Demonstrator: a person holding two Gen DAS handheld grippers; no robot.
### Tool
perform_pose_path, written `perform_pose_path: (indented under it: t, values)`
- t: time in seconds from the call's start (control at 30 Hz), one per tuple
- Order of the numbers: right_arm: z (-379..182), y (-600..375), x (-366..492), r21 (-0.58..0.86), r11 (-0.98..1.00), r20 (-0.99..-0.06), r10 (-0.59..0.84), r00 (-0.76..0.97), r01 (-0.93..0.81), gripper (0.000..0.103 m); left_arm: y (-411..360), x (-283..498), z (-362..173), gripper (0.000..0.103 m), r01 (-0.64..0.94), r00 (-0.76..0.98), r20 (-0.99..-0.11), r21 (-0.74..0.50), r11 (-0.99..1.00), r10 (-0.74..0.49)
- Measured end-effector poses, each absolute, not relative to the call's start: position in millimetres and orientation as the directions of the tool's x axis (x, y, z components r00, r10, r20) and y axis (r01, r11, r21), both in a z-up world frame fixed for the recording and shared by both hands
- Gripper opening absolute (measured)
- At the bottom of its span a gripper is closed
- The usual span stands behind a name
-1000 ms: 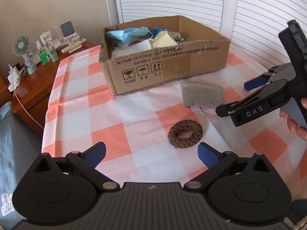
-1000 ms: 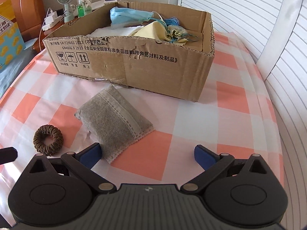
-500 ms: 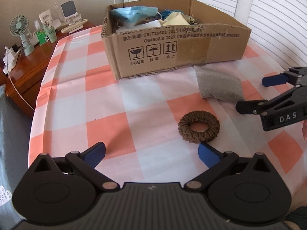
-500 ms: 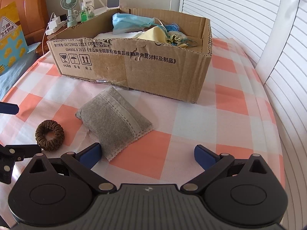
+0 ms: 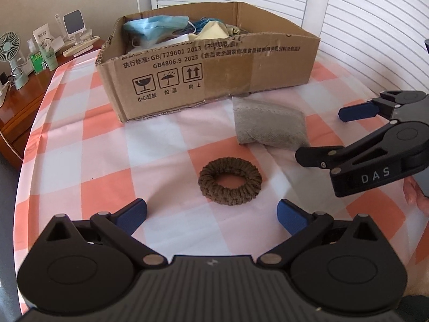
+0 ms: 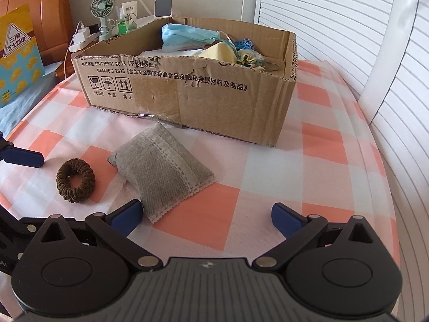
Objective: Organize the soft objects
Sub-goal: 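Close the left gripper on the brown scrunchie while the right approaches the second grey sachet, then lift the brown scrunchie with the left gripper while the right grasps the second grey sachet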
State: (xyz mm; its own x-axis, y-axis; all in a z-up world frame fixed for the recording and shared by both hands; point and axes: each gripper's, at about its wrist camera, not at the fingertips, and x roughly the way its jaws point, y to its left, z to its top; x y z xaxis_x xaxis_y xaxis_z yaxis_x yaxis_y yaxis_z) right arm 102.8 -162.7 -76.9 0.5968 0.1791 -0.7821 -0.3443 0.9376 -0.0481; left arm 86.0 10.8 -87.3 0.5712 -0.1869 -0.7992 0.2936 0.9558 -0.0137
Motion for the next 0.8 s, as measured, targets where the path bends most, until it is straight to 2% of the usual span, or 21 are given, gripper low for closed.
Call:
perform_pose_path:
  t: [0.2,0.3,0.37,0.43,0.67,0.73,0.8]
  values:
    - [-77.7,-165.2,99.7,-0.047,0.932,-0.774,0.194,0.603,-0.361,0.103,7.1,85.6,-87.5,0.101,0.279,0.585,-0.790,-0.015,0.960,-0.182]
    - [-77.8,-165.6,98.7,-0.047,0.930,-0.771,0.199,0.605,-0.366,0.103,5.7,80.5,-84.1,0.084,0.290,0.609,-0.768,-0.015,0.957,-0.197]
    - [-77.7,-166.3,98.1,-0.047,0.928,-0.770,0.203,0.605,-0.371,0.103,3.6,78.7,-81.7,0.068,0.298,0.617,-0.759,-0.016,0.954,-0.206]
    - [-77.8,-166.7,97.2,-0.047,0.926,-0.768,0.206,0.607,-0.375,0.103,1.4,78.1,-80.8,0.059,0.300,0.626,-0.752,-0.015,0.954,-0.209]
    - [-78.0,-167.4,95.1,-0.050,0.921,-0.763,0.214,0.610,-0.386,0.103,-1.0,81.6,-80.7,0.043,0.303,0.641,-0.735,-0.022,0.953,-0.221]
    - [-76.9,-167.3,94.9,-0.051,0.917,-0.768,0.217,0.602,-0.396,0.103,1.9,81.7,-80.0,0.035,0.295,0.643,-0.735,-0.020,0.955,-0.214]
    - [-76.0,-166.3,95.0,-0.054,0.911,-0.774,0.221,0.594,-0.409,0.103,7.4,82.6,-79.8,0.035,0.283,0.641,-0.738,-0.029,0.959,-0.211]
